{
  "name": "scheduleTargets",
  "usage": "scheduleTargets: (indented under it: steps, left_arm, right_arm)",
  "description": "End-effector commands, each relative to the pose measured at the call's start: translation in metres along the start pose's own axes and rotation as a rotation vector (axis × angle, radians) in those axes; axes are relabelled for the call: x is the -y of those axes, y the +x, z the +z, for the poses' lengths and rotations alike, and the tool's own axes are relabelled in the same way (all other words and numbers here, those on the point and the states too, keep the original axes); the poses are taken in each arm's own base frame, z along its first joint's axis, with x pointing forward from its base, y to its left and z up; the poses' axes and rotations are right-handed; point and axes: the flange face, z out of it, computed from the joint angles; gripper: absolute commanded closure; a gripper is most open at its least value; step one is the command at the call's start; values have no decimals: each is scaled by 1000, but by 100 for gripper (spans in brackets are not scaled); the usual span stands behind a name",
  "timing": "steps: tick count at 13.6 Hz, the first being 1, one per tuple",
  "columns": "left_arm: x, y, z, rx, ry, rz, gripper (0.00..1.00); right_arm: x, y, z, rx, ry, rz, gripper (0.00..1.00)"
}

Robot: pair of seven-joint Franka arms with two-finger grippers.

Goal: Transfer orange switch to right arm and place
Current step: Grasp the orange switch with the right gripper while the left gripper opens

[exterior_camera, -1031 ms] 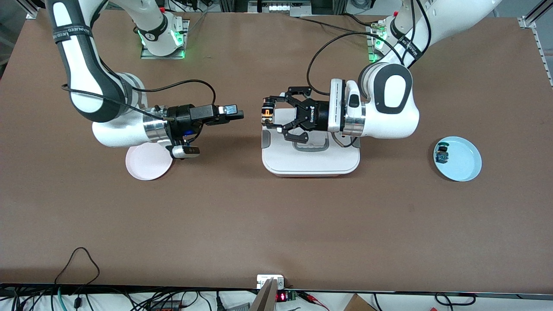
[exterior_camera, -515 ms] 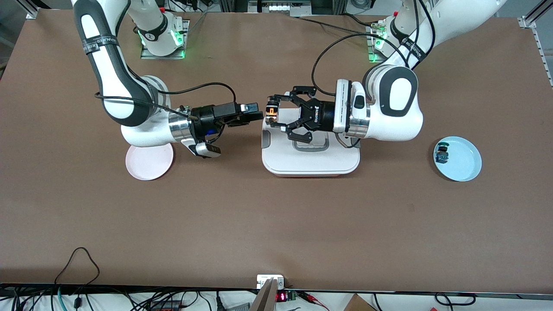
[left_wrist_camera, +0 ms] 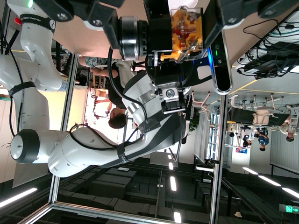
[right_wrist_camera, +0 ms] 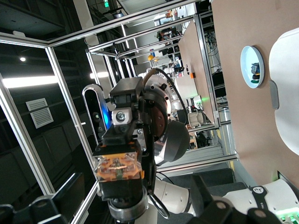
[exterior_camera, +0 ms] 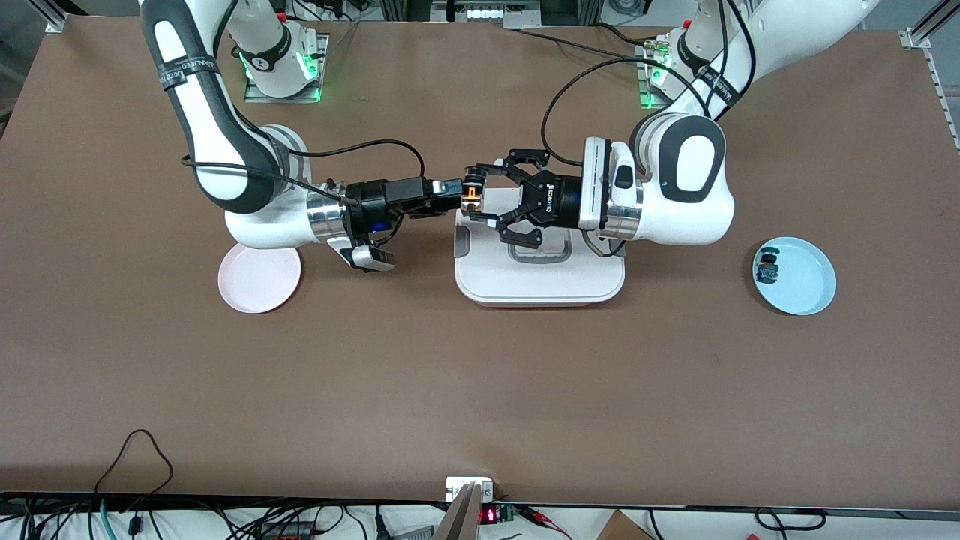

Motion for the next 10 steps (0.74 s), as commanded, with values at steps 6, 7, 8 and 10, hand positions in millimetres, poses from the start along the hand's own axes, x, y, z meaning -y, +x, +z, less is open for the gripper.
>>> scheduleTargets:
  steps: [6,7,8,10]
  left_arm:
    - [-6,4,-2,-18,4,26,99]
    - [-6,4,-2,-18,4,26,99]
    - [-6,4,-2,-18,4,26,98]
    - [-6,4,-2,-18,4,26,98]
  right_arm:
    - [25,6,5,-41,5,-46,3]
    - [24,6,5,-44,3,-46,3]
    - [24,5,7,-41,2,-45,4]
    - [23,5,8,-42,0,-53,9]
